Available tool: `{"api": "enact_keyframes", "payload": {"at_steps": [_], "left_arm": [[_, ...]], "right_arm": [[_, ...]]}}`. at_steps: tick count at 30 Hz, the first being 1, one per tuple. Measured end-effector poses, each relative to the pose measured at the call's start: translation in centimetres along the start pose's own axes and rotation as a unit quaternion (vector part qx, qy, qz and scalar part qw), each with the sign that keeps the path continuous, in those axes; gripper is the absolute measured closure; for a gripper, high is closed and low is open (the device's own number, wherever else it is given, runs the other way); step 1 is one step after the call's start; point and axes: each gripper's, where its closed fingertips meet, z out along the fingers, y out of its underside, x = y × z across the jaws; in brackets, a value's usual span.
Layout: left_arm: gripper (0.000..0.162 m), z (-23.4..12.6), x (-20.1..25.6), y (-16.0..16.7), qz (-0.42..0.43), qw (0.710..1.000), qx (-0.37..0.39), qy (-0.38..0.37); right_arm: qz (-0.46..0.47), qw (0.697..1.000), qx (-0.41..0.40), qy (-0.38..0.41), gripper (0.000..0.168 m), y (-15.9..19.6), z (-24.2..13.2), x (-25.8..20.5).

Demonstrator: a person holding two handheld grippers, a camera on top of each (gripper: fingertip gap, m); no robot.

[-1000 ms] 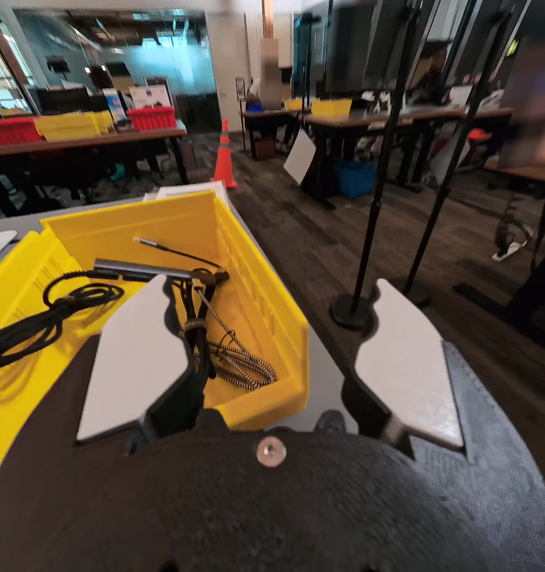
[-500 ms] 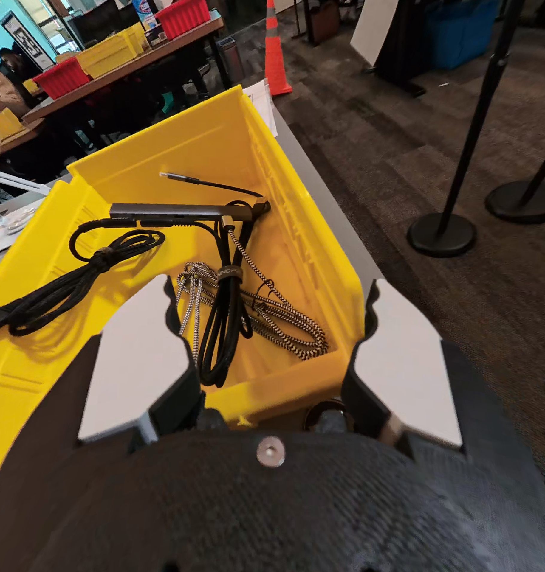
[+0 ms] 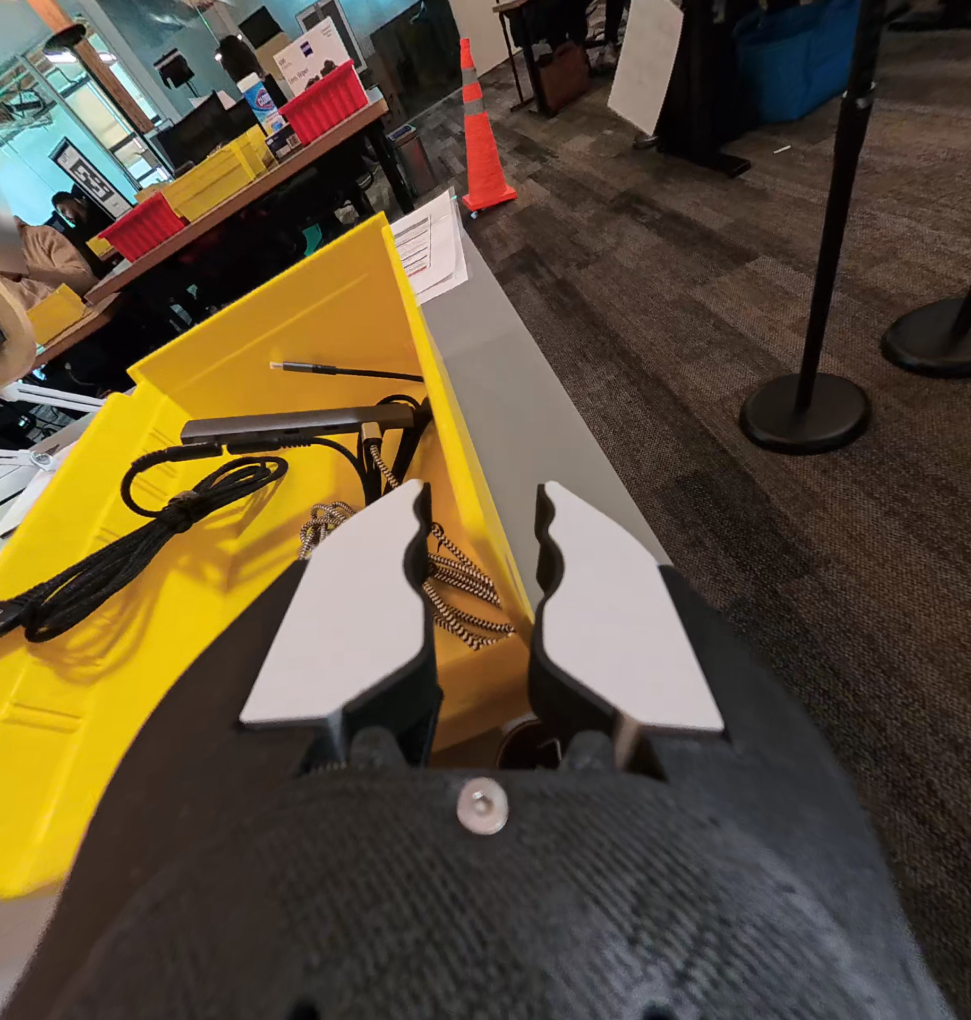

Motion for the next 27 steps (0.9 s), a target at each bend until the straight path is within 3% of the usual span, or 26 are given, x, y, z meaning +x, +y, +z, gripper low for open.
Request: {"api": "enact_keyframes", "payload": {"at_steps": [3, 8, 12, 15, 18, 19, 24, 27], "left_arm": [[0.129, 0.0, 0.0, 0.0, -0.001, 1.0, 0.0, 0.0], [0.13, 0.1, 0.3, 0.1, 0.015, 1.0, -0.004, 0.0], [0.129, 0.2, 0.4, 0.3, 0.018, 1.0, -0.011, 0.003], [0.129, 0.3, 0.4, 0.2, 0.021, 1.0, -0.011, 0.001], [0.135, 0.3, 0.6, 0.7, 0.03, 0.999, -0.04, -0.002], [0.135, 0.4, 0.8, 0.9, 0.037, 0.998, -0.048, -0.004], [0.134, 0.4, 1.5, 1.3, 0.083, 0.993, -0.077, -0.023], [0.119, -0.1, 1.9, 0.2, 0.08, 0.994, -0.066, -0.026]], "right_arm": [[-0.018, 1.0, 0.002, -0.011, 0.13, -0.3, 0.3, -0.2], [-0.081, 0.99, 0.093, -0.071, 0.097, -2.9, 0.2, -2.4], [-0.136, 0.986, 0.082, -0.051, 0.095, -2.8, 0.8, -2.4], [-0.148, 0.987, 0.059, -0.038, 0.105, -2.5, 1.6, -2.1], [-0.138, 0.989, 0.049, -0.006, 0.143, -2.5, 1.8, -0.9], [-0.13, 0.991, 0.044, -0.003, 0.149, -2.4, 1.8, -0.7], [-0.122, 0.991, 0.034, -0.04, 0.159, -1.9, 1.6, -1.4], [-0.12, 0.99, 0.023, -0.069, 0.16, -1.5, 1.4, -2.1]]}}
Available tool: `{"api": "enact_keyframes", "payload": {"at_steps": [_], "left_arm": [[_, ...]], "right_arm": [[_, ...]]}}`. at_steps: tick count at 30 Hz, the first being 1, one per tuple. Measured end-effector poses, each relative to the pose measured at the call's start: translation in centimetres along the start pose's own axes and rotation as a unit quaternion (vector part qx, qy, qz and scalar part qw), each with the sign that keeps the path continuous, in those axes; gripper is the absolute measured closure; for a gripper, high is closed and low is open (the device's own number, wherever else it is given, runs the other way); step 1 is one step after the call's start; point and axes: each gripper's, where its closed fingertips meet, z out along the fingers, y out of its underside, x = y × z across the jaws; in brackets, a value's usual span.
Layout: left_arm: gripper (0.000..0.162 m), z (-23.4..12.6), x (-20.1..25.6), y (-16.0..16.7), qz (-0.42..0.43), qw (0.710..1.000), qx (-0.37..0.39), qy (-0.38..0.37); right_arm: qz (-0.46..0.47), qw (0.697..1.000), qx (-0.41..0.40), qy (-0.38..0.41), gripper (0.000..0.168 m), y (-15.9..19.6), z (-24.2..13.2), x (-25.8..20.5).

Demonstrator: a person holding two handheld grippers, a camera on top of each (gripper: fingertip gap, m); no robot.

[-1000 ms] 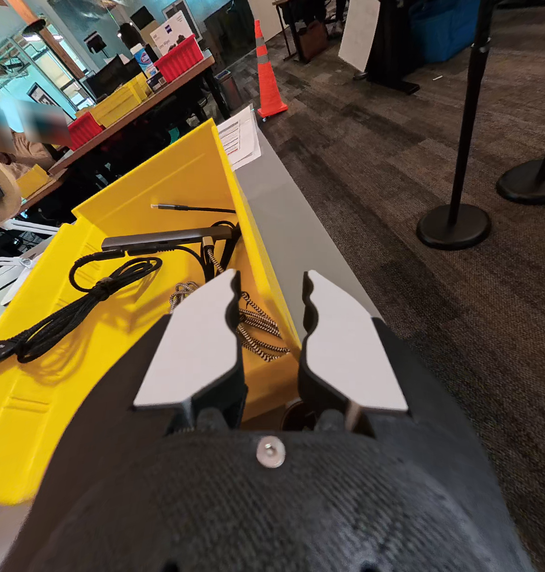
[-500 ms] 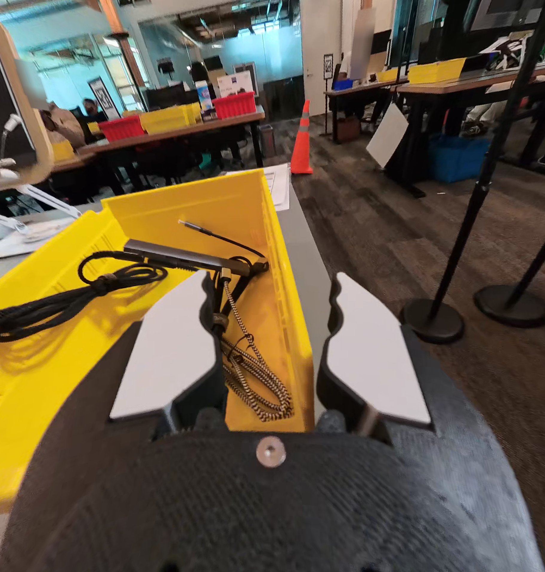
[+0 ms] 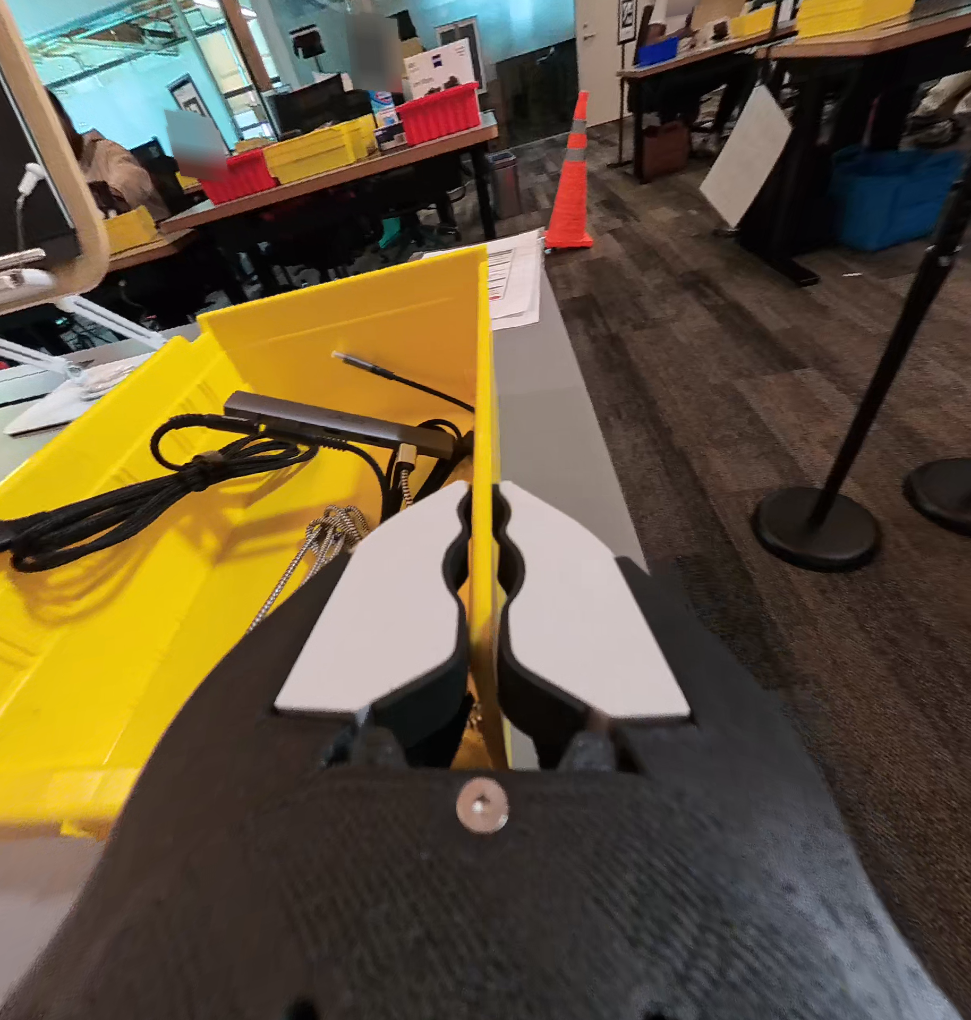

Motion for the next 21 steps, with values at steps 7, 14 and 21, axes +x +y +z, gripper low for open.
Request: {"api": "enact_keyframes", "payload": {"at_steps": [7, 14, 21], "left_arm": [[0.095, -7.5, -1.8, -5.5, 0.067, 0.972, 0.108, -0.198], [0.015, -16.3, -1.8, -10.0, 0.157, 0.896, 0.185, -0.372], [0.015, -26.0, -3.8, -9.5, 0.158, 0.774, 0.054, -0.611]], "right_arm": [[-0.015, 1.0, -0.003, -0.027, 0.156, 0.3, -0.6, -1.1], [-0.052, 0.998, -0.04, -0.008, 0.133, 1.3, 0.2, -1.4], [-0.057, 0.991, -0.119, -0.011, 0.135, 3.3, 1.9, -1.6]]}}
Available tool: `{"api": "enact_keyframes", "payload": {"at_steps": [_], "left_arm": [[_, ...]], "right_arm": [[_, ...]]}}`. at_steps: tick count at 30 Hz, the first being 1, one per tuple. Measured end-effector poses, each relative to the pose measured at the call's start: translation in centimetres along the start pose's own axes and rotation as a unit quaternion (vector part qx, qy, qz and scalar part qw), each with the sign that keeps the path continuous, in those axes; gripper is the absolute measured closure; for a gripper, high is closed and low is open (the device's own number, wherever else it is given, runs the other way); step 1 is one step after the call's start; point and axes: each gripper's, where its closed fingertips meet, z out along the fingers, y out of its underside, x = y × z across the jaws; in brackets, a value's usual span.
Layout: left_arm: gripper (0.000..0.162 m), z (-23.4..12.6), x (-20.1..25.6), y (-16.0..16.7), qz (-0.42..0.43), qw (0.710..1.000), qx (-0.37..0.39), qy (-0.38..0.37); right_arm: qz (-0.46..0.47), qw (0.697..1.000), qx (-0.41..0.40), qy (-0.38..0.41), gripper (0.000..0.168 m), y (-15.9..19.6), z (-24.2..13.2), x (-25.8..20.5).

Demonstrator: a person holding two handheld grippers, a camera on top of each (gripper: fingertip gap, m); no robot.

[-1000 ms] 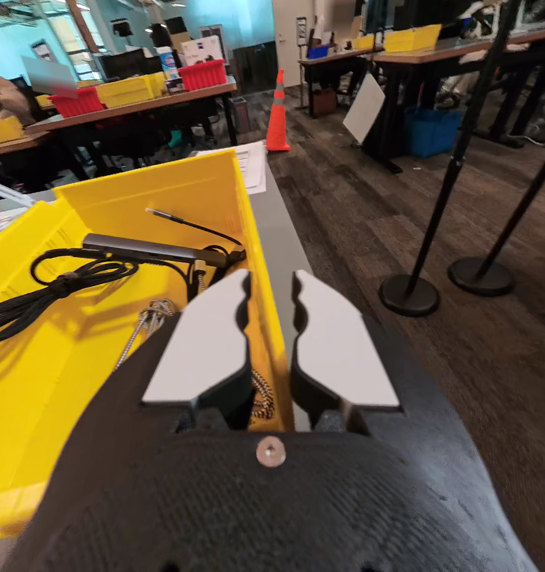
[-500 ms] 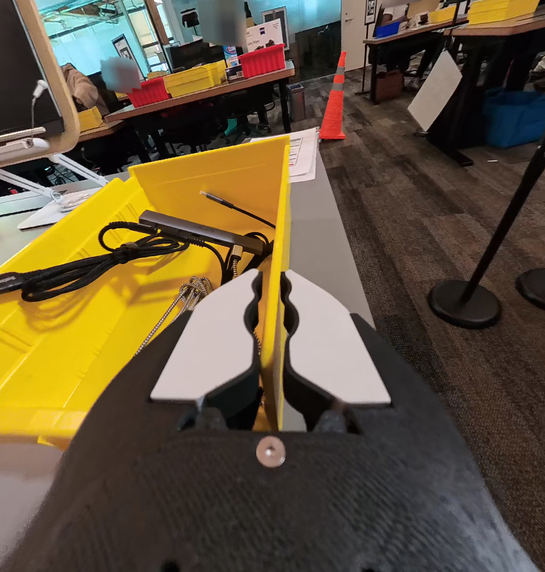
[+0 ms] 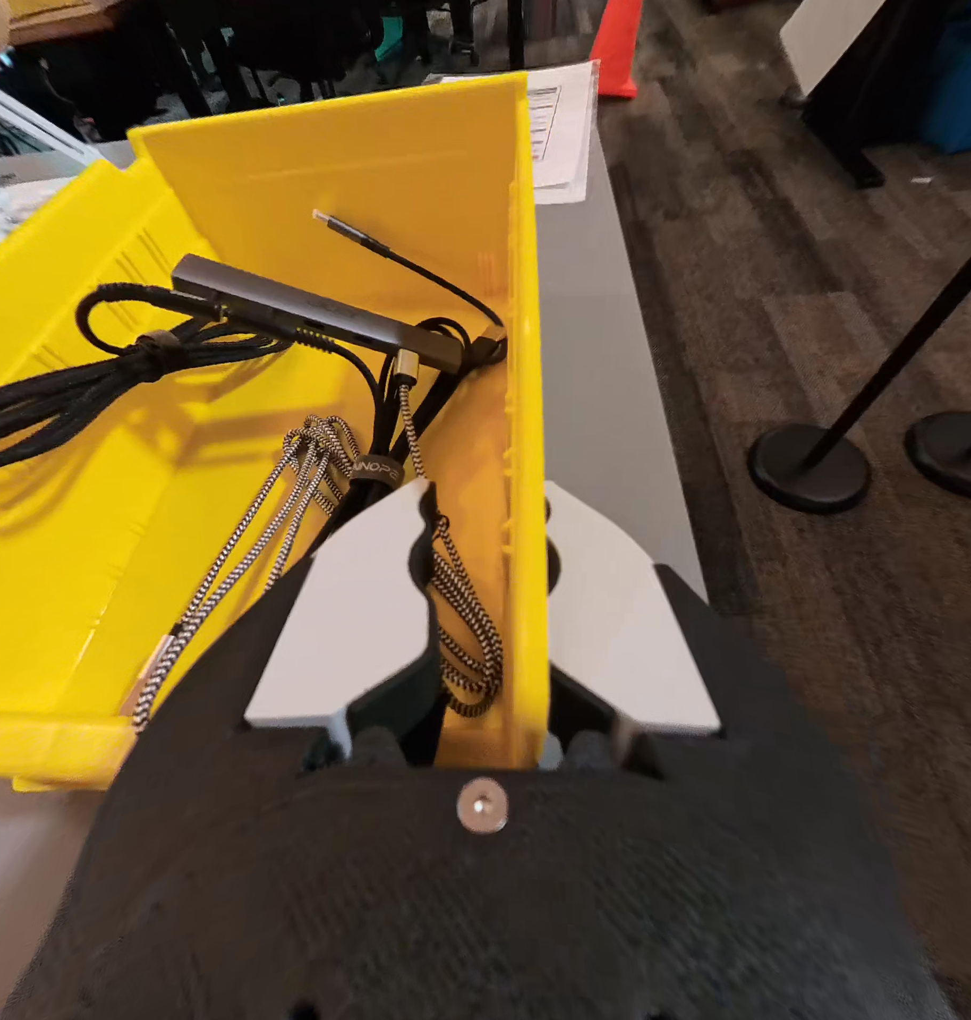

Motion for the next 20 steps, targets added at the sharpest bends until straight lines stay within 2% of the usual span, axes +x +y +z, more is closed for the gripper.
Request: {"api": "enact_keyframes", "payload": {"at_steps": [3, 7, 10, 13, 16, 18, 20], "left_arm": [[0.015, -0.9, -4.2, 3.4, 0.054, 0.99, -0.101, -0.084], [0.018, -2.6, -6.1, 7.0, 0.075, 0.973, -0.195, -0.102], [0.016, -3.8, -7.9, 8.9, 0.109, 0.953, -0.245, -0.142], [0.017, -3.9, -7.7, 12.4, 0.105, 0.94, -0.305, -0.109], [0.018, -2.9, -7.0, 14.0, 0.058, 0.955, -0.282, -0.076], [0.023, -2.8, -7.3, 15.5, 0.062, 0.949, -0.301, -0.077], [0.05, -2.5, -7.3, 15.5, 0.072, 0.953, -0.286, -0.067]], "right_arm": [[0.052, 0.999, -0.009, -0.009, 0.159, 0.1, 0.4, 0.8], [0.076, 0.997, -0.009, -0.027, 0.16, -0.2, 1.1, 1.1], [0.085, 0.996, -0.004, -0.037, 0.156, -0.7, 1.8, 0.6], [0.083, 0.995, -0.003, -0.05, 0.16, -1.1, 2.6, -0.2], [0.063, 0.996, -0.005, -0.065, 0.16, -1.4, 3.4, -1.6], [0.051, 0.996, -0.011, -0.075, 0.16, -1.3, 3.8, -2.6], [0.037, 0.996, -0.018, -0.084, 0.158, -1.2, 4.1, -3.6]]}}
